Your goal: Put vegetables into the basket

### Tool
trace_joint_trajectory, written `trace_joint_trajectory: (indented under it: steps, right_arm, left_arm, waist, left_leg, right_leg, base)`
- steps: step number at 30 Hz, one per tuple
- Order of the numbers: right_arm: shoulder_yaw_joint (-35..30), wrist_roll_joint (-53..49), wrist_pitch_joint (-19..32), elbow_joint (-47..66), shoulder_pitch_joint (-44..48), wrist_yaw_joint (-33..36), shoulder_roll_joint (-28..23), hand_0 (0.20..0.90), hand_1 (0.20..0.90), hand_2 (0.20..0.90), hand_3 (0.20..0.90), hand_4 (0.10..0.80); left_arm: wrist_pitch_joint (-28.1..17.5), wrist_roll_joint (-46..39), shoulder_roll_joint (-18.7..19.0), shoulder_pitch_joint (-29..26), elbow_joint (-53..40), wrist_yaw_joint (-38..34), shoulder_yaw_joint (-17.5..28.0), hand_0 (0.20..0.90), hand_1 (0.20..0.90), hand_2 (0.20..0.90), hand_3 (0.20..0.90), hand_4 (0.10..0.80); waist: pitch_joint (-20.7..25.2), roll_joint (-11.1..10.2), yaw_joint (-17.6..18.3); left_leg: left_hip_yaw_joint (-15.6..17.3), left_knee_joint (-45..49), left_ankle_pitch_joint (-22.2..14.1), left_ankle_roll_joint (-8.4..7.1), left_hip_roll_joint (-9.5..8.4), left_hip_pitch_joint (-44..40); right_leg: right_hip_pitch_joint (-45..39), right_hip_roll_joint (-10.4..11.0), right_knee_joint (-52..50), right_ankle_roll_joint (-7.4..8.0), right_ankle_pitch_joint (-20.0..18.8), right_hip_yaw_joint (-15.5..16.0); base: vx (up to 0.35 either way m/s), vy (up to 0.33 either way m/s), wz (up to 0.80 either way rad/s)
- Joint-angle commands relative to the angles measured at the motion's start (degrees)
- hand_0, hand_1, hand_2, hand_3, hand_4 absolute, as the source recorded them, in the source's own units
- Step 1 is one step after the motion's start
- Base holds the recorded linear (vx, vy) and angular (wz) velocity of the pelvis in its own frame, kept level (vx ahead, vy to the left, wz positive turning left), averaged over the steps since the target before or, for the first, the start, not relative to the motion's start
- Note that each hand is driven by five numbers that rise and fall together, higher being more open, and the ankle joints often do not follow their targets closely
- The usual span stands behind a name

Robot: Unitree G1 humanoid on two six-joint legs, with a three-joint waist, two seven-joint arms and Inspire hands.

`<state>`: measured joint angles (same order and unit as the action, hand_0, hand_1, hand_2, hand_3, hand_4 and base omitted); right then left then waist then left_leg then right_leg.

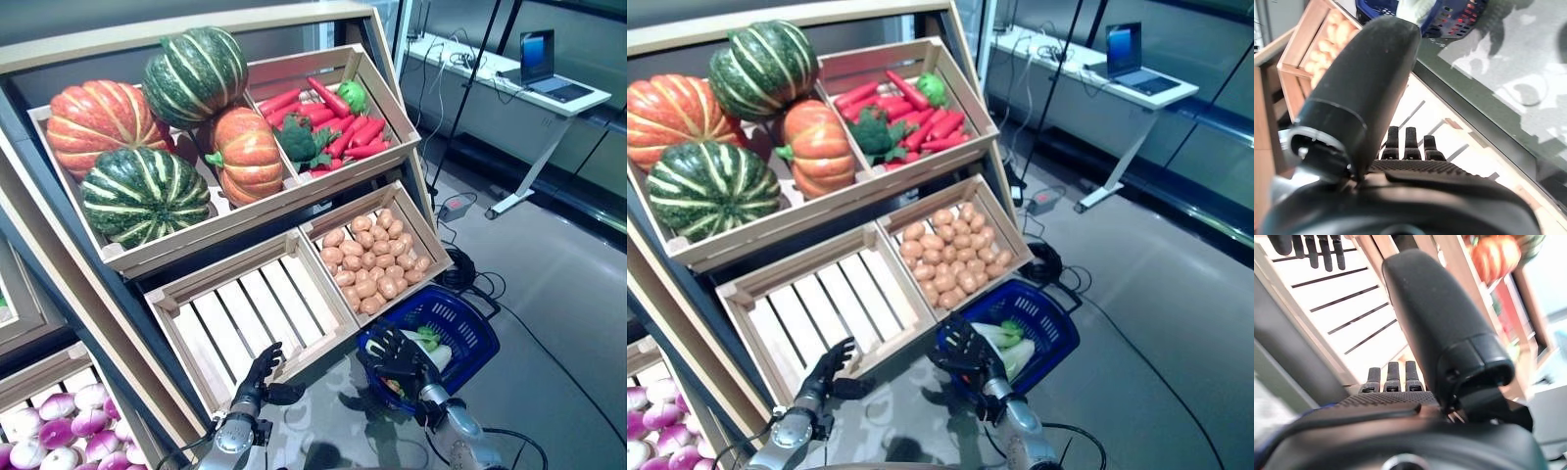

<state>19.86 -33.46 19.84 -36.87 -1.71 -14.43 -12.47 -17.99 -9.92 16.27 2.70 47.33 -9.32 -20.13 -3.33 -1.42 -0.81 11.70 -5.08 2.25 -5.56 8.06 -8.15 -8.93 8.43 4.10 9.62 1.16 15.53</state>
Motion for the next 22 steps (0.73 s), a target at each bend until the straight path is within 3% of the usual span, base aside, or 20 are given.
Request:
trace_joint_trajectory:
  steps: [1,8,22]
  right_arm:
    - [1.3,3.4,7.5,5.3,3.6,1.4,0.3,0.900,0.900,0.900,0.900,0.800]
    - [3.2,4.4,5.7,3.5,3.4,5.2,2.6,0.900,0.900,0.900,0.900,0.800]
    - [4.5,2.1,2.2,1.4,3.2,6.1,3.4,0.900,0.900,0.900,0.900,0.800]
  left_arm:
    - [-6.8,-1.3,-0.9,-5.5,-1.3,2.5,1.5,0.900,0.900,0.900,0.900,0.800]
    - [-4.0,-2.8,-3.7,-5.2,-0.4,7.2,-0.7,0.900,0.900,0.900,0.900,0.800]
    - [-2.9,-4.7,-3.7,-5.8,0.3,7.8,-3.1,0.900,0.900,0.900,0.900,0.800]
  waist:
    - [-2.3,-0.3,1.0]
    - [-2.5,-0.3,0.3]
    - [-3.6,0.4,0.6]
  left_leg:
    - [0.1,0.1,-0.5,1.04,-0.23,0.4]
    - [-1.1,0.1,-1.0,1.21,-0.52,0.3]
    - [-1.7,0.1,-1.1,1.21,-0.78,0.2]
  right_leg:
    - [0.8,0.6,0.3,-2.94,-4.2,-0.2]
    - [0.1,0.7,0.7,-2.74,-4.2,0.3]
    - [-0.1,1.0,0.9,-2.59,-4.4,0.3]
  base:
    - [0.003,-0.009,0.19]
    - [0.000,-0.004,0.03]
    - [-0.004,-0.001,0.02]
